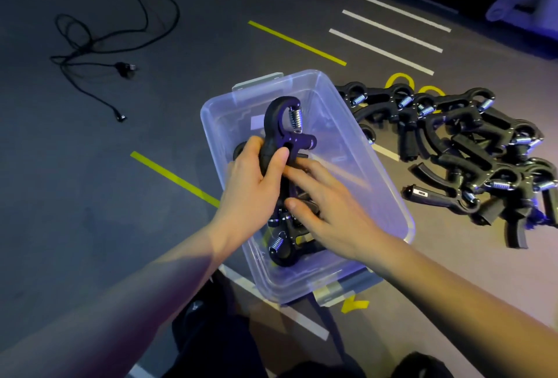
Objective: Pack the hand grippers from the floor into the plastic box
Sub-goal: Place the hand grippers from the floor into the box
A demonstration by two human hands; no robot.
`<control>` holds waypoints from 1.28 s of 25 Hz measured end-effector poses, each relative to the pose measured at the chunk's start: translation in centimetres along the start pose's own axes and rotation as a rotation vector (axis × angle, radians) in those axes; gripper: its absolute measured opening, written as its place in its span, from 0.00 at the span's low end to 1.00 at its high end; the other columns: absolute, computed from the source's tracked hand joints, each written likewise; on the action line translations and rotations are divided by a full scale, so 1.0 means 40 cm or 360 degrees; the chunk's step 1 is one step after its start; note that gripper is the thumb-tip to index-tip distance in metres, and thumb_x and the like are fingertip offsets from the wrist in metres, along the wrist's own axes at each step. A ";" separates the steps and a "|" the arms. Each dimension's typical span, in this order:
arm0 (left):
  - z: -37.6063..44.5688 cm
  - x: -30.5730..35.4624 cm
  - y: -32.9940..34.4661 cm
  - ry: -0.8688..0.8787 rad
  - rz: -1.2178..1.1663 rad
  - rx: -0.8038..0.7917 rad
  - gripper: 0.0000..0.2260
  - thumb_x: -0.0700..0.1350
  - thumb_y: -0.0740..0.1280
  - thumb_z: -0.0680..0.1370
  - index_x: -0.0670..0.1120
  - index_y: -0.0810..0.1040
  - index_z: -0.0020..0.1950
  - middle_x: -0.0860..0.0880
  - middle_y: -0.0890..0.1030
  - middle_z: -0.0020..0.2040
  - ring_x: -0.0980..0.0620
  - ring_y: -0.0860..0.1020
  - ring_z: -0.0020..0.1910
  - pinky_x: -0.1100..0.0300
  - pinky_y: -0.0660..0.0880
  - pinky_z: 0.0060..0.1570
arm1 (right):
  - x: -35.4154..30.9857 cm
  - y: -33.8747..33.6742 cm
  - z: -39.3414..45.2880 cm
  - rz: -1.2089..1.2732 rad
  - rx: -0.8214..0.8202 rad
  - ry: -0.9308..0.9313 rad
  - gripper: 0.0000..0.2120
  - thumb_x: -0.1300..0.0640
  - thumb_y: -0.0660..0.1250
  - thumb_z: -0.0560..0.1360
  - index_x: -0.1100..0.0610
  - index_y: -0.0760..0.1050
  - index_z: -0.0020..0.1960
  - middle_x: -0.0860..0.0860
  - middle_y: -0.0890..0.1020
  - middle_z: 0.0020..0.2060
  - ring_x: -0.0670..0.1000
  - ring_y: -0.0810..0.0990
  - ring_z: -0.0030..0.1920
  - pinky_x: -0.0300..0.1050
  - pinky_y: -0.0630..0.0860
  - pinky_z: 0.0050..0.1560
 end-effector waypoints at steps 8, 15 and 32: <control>-0.028 -0.028 0.024 -0.0008 0.0047 -0.0274 0.12 0.52 0.58 0.79 0.47 0.68 0.59 0.54 0.77 0.51 0.58 0.75 0.50 0.66 0.66 0.49 | 0.032 -0.032 0.032 -0.0167 -0.0028 0.0079 0.20 0.49 0.54 0.77 0.57 0.73 0.64 0.54 0.71 0.63 0.51 0.67 0.67 0.32 0.59 0.60; 0.004 -0.077 -0.024 0.0206 0.0992 -0.0109 0.33 0.60 0.51 0.78 0.42 0.49 0.76 0.44 0.46 0.77 0.47 0.42 0.75 0.49 0.37 0.70 | 0.093 -0.014 0.007 -0.0638 -0.0766 0.0053 0.21 0.44 0.54 0.79 0.56 0.77 0.60 0.55 0.68 0.66 0.57 0.68 0.66 0.50 0.64 0.65; 0.005 -0.108 -0.015 0.0197 0.1228 -0.0213 0.32 0.59 0.51 0.78 0.42 0.49 0.76 0.43 0.45 0.77 0.44 0.40 0.75 0.42 0.40 0.70 | 0.103 0.085 -0.001 -0.0874 -0.1700 0.0348 0.27 0.38 0.50 0.79 0.48 0.61 0.74 0.48 0.43 0.77 0.56 0.39 0.76 0.54 0.47 0.75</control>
Point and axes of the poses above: each hand's wrist, its own z-axis towards the middle knuckle, its own y-axis out of the palm, x = y × z, the point moved 3 cm from there along z, towards the middle knuckle
